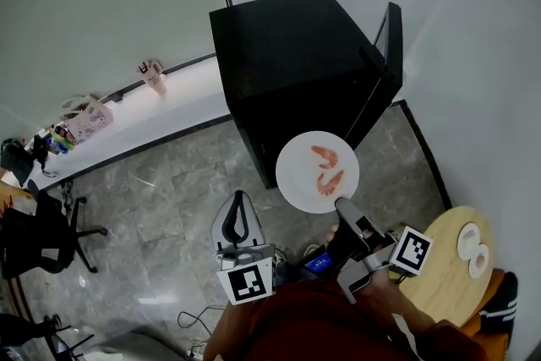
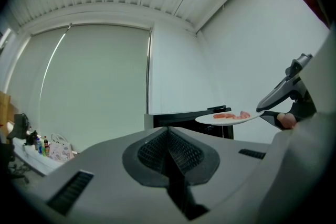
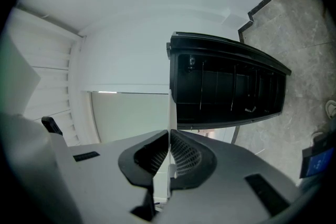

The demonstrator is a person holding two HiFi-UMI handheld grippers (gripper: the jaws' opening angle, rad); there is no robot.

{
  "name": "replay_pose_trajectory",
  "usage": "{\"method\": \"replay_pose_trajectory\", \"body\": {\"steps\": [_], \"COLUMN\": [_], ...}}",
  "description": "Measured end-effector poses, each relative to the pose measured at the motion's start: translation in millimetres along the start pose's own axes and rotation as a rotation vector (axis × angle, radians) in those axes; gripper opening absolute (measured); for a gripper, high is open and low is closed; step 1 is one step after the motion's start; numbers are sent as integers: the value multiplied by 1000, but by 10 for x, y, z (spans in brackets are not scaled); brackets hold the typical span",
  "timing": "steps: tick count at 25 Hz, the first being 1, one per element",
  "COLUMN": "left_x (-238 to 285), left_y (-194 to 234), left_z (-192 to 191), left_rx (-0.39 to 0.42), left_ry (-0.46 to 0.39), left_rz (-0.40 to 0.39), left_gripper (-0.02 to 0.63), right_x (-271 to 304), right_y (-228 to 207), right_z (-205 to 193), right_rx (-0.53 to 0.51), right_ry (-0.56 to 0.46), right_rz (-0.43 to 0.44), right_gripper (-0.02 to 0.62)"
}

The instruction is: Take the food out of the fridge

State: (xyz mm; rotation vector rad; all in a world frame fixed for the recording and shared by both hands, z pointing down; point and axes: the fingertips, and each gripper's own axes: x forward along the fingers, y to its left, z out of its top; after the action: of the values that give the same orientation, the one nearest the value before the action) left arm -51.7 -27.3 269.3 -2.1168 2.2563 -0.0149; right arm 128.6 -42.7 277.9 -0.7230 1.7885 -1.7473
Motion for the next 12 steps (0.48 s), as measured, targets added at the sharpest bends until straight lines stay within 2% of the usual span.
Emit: {"method": "replay_pose_trajectory", "body": {"steps": [3, 6, 9, 12], "left_x": [4, 18, 27, 15], "left_y": [-5, -28, -50, -42], "left_z": [-18, 25, 29, -3], "left_rx": [-51, -33, 5, -39], "left_ry": [-6, -31, -5, -4], "left_rz": [25, 9, -12, 8], "left_gripper": [14, 12, 12, 12], "right_x": [-2, -3, -2, -4], "right_y": [4, 7, 18, 29], "right_z": [6, 5, 8, 6], "right_rx": [-6, -7, -5, -9], "right_ry": [5, 5, 3, 4], "right_rz": [0, 4, 7, 9], "right_gripper": [29, 29, 29, 29]}}
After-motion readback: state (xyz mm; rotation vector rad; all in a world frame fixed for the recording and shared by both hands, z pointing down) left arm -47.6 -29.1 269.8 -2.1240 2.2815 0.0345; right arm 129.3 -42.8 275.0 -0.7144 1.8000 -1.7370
